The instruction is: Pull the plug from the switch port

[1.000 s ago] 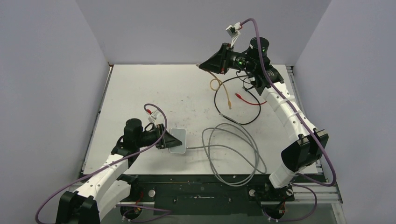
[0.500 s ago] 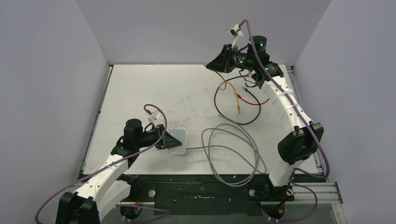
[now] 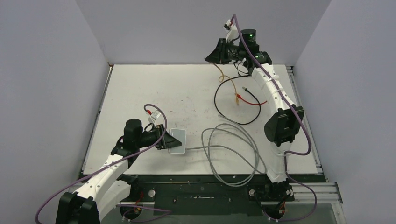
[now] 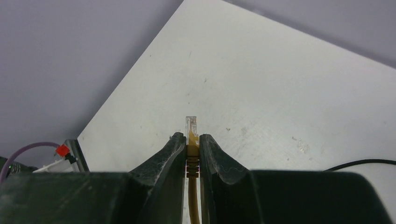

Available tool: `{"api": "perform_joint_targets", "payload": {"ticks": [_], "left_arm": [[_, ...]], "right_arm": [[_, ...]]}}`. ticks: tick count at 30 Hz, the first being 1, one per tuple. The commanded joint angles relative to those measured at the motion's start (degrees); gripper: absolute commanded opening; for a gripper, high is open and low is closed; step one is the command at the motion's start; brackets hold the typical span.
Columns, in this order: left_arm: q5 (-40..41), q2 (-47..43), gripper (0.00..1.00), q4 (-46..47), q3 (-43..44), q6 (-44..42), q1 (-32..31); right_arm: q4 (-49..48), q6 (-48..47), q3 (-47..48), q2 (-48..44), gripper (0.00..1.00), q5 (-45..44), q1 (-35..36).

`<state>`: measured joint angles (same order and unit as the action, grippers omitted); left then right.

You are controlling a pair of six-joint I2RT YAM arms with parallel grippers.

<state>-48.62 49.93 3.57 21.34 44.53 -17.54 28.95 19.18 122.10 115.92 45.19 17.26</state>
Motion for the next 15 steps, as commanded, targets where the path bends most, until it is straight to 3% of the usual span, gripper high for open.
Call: {"api": "perform_joint_targets", "payload": {"ticks": [1, 15], "left_arm": [[-0.76, -0.35, 0.00, 2.01, 0.98, -0.53, -0.13], [-1.18, 1.47, 0.00, 2.58, 1.16, -0.67, -0.08]], "right_arm": [[-2.49, 0.86, 8.40, 1.22, 0.05, -3.44, -1.51], [-18.34, 8.74, 12.61, 7.28, 0.05, -7.91, -9.59]]}}
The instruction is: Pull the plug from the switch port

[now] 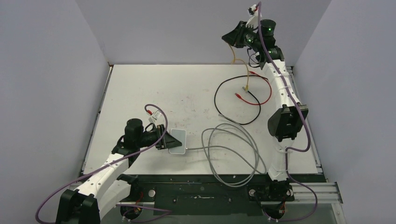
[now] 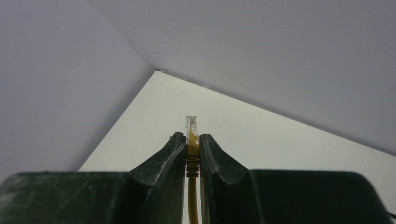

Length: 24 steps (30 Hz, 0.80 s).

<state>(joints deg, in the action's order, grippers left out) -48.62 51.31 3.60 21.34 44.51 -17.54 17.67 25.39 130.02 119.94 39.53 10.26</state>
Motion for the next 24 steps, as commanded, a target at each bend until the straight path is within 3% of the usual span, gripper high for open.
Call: {"api": "perform_joint_targets", "payload": {"ticks": [1, 13, 24], "left_arm": [[-1.17, 0.19, 0.00, 2.49, 1.16, -0.65, -0.09], [-0.80, 0.53, 0.00, 2.38, 0.73, -0.39, -0.04], [-0.83, 1.44, 0.00, 2.97, 0.71, -0.52, 0.05]], "right_arm": [[-7.41, 2.76, 5.41, 4.21, 0.05, -2.34, -3.14], [-4.31, -1.36, 6.90, 12.99, 0.05, -4.78, -6.48], [-1.46, -2.48, -2.90, 15.42, 0.07, -1.46, -2.60]]}}
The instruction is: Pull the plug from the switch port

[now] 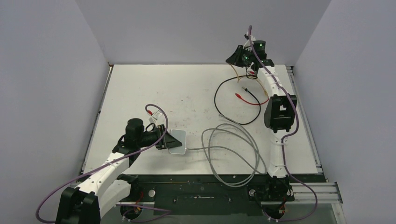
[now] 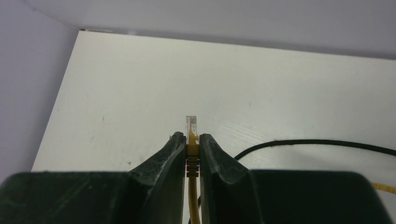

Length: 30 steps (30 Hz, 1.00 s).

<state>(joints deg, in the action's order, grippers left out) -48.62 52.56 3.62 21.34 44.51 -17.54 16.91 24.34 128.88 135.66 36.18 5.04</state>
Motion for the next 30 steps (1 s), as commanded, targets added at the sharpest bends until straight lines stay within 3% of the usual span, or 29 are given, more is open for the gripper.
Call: {"api": "perform_joint_targets", "payload": {"ticks": [1, 9, 16, 19, 24, 30], "left_arm": [[-0.93, 0.32, 0.00, 3.04, 0.72, -0.56, 0.05], [-1.03, 0.29, 0.00, 3.16, 0.72, -0.57, 0.05], [-0.62, -0.17, 0.00, 3.05, 0.87, -0.48, 0.03], [-0.54, -0.26, 0.00, 3.05, 0.98, -0.48, 0.05], [-0.51, 0.24, 0.00, 3.19, 1.41, -0.72, 0.05], [-0.55, 0.94, 0.00, 3.43, 2.02, -0.91, 0.05]], "right_arm": [[-0.29, -1.67, -2.04, -0.08, 0.08, 2.16, 3.17], [3.01, -4.23, -3.16, 1.10, 0.13, 2.19, 7.47], [7.92, -5.86, -3.65, -0.33, 0.23, -0.98, 8.24], [9.57, -7.18, -5.05, -2.77, 0.34, -3.20, 8.18], [9.67, -7.94, -9.48, -8.50, 0.65, -7.13, 8.23], [9.28, -8.08, -13.50, -13.81, 0.80, -7.36, 8.26]]}}
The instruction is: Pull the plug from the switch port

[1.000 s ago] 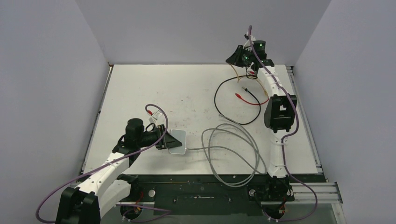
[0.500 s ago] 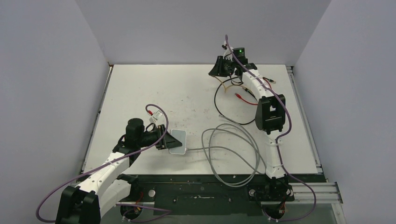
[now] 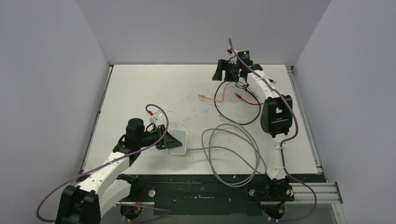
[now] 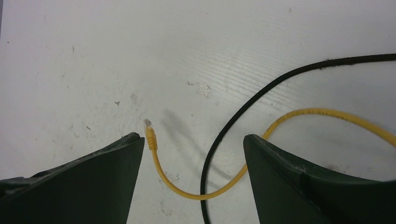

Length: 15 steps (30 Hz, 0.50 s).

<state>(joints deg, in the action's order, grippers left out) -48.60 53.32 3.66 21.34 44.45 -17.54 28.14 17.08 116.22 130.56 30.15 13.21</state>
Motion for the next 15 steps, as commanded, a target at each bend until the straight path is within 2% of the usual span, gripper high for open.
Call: {"api": "perform_joint_targets", "payload": {"ticks": [1, 5, 15], "left_arm": [[-0.57, 0.27, 0.00, 3.45, 2.08, -0.85, 0.05], [-0.38, 0.38, 0.00, 3.55, 2.25, -0.83, 0.14], [0.01, 0.70, 0.00, 2.82, 3.45, -1.63, 0.39]], "right_arm": [[-2.09, -0.76, -1.46, -9.39, 0.81, -1.00, 0.12], [-2.76, -0.74, -4.71, -12.03, 0.85, 0.12, 0.31], [-5.36, 0.84, -16.31, -19.09, 0.86, 4.55, 0.56]]}}
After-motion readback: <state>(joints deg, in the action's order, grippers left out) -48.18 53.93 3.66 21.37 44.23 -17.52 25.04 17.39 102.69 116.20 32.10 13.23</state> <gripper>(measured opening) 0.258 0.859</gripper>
